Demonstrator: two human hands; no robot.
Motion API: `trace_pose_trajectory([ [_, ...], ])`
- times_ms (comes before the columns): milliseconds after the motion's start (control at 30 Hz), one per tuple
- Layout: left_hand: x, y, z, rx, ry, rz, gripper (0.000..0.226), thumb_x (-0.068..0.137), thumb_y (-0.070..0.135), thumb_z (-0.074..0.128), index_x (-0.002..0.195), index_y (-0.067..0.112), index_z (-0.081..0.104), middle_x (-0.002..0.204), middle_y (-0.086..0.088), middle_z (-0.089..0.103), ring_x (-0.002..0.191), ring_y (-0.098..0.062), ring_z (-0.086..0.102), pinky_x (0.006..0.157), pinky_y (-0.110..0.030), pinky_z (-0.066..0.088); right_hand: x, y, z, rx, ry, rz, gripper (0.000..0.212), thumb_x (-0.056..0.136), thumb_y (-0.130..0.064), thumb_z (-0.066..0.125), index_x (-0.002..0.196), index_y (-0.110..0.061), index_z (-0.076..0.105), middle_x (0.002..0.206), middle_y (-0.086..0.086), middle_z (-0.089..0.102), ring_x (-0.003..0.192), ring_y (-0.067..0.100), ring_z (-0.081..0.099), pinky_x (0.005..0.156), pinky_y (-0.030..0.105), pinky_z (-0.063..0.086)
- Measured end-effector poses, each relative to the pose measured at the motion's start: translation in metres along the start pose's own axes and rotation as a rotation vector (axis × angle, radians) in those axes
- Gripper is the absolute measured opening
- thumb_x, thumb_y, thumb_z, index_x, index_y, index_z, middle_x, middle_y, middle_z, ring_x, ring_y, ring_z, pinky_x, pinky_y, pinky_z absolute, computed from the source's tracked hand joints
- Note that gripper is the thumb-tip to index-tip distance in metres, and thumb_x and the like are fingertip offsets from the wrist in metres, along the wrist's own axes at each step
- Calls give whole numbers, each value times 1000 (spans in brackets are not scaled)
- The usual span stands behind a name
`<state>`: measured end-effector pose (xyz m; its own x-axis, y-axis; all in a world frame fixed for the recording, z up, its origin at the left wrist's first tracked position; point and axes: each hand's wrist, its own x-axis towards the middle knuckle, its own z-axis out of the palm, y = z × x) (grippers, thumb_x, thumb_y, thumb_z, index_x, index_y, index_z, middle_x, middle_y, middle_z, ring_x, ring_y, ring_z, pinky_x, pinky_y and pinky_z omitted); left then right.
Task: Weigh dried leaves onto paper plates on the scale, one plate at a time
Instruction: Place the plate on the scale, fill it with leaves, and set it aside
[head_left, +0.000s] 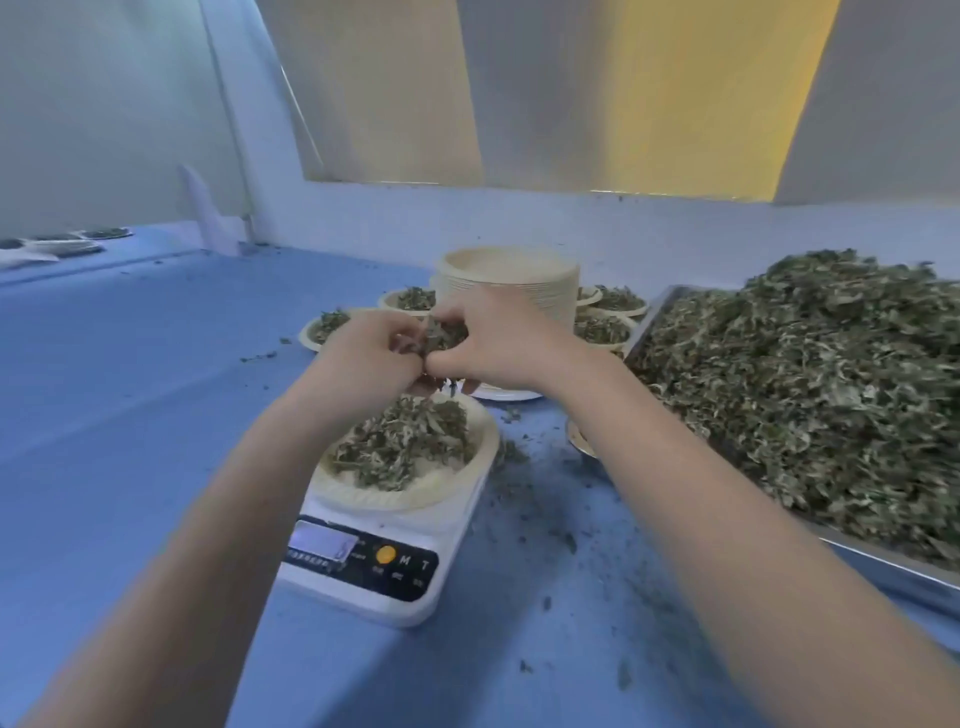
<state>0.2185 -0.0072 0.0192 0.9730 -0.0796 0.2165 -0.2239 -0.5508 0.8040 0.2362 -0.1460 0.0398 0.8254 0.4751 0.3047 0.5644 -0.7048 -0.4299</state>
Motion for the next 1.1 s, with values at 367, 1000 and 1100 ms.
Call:
trace_pose_trajectory([
  [367, -5, -67, -23, 70, 199, -49, 47, 87, -4, 37, 89, 34, 65, 108, 12, 64, 95, -7, 59, 69, -21, 46, 12, 9, 20, -31, -77, 83, 48, 88, -71, 27, 107, -48, 66, 117, -14, 64, 108, 8, 54, 79, 31, 36],
  [1000, -17, -106, -10, -240, 512, -147, 21, 84, 16, 58, 79, 34, 67, 86, 13, 67, 87, -5, 61, 74, -20, 47, 7, 15, 16, -98, 14, 56, 16, 86, -48, 59, 91, -38, 70, 86, -23, 64, 79, -10, 55, 60, 6, 34],
  [1100, -16, -107, -9, -228, 503, -156, 21, 83, 16, 59, 79, 34, 67, 85, 13, 67, 81, -2, 60, 67, -15, 42, 5, 16, 11, -79, 4, 57, 16, 86, -46, 61, 92, -35, 71, 87, -20, 65, 81, -9, 56, 59, 3, 39],
])
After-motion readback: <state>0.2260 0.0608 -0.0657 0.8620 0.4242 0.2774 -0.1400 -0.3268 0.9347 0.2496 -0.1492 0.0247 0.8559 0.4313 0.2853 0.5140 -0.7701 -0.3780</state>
